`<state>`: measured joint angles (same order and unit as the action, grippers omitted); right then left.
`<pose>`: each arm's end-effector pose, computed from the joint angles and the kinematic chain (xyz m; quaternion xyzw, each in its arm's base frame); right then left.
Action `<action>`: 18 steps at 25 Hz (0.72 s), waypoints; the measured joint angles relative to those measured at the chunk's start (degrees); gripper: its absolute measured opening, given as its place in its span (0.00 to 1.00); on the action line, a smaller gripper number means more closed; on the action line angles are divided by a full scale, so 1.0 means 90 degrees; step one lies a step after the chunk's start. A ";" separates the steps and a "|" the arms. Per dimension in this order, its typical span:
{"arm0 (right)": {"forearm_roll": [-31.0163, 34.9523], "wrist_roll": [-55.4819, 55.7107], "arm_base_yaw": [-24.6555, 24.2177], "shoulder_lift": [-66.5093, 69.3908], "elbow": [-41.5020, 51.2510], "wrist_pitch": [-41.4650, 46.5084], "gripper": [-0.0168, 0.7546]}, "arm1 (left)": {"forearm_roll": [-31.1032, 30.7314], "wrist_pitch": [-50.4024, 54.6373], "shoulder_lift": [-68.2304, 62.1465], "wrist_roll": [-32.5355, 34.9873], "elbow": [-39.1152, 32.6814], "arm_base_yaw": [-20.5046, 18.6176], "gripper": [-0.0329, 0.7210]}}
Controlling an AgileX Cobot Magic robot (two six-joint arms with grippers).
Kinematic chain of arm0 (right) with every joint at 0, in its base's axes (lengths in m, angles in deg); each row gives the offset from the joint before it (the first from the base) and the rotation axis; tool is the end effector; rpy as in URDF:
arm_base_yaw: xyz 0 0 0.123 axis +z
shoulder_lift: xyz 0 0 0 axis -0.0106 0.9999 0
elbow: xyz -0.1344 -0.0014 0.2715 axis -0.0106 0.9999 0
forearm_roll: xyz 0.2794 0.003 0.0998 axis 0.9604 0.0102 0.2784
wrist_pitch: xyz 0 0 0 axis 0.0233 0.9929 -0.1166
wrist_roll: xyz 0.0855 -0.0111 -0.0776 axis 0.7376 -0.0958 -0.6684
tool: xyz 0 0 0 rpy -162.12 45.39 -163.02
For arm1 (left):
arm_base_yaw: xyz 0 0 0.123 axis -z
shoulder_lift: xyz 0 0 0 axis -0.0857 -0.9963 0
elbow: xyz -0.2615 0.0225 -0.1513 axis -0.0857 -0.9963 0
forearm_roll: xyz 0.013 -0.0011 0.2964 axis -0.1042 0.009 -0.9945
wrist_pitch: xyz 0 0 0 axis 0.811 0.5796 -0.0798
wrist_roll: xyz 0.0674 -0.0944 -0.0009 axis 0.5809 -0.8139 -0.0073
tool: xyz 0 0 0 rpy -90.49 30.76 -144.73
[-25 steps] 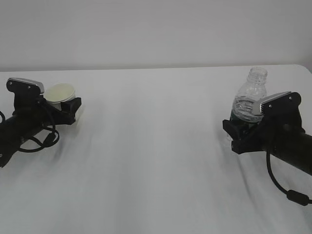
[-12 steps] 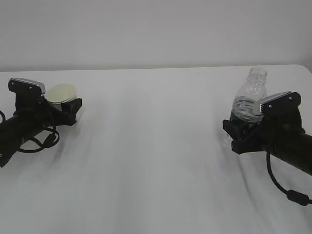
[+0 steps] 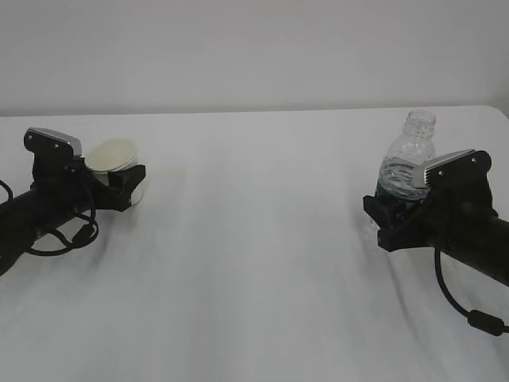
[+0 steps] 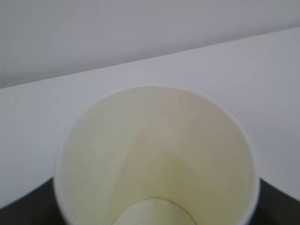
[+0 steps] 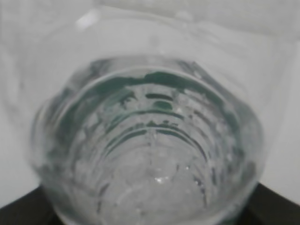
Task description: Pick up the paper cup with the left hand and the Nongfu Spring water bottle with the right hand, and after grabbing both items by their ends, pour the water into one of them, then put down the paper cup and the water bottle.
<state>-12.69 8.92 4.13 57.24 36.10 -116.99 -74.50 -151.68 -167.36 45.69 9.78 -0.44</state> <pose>0.3392 0.0615 0.0595 -0.1829 0.7955 0.0952 0.5698 0.4247 -0.0775 0.0293 0.1665 0.7466 -0.1627 0.6232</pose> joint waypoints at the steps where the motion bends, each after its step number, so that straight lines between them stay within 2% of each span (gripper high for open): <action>1: 0.0000 0.0000 0.0000 0.0000 0.0000 0.0000 0.64 | -0.0049 0.0000 0.0000 0.0000 -0.0012 0.0000 0.73; 11: 0.0000 0.0000 0.0000 0.0000 0.0000 0.0000 0.64 | -0.1011 0.0000 0.0563 -0.0354 -0.0025 0.0000 0.73; 18: 0.0000 0.0000 0.0000 0.0000 0.0000 0.0000 0.64 | -0.2072 0.0000 0.0673 -0.0804 -0.0036 0.0000 0.73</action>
<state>-12.69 8.92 4.13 57.24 36.10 -116.99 -93.14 -151.68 -161.31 38.46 9.46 -0.44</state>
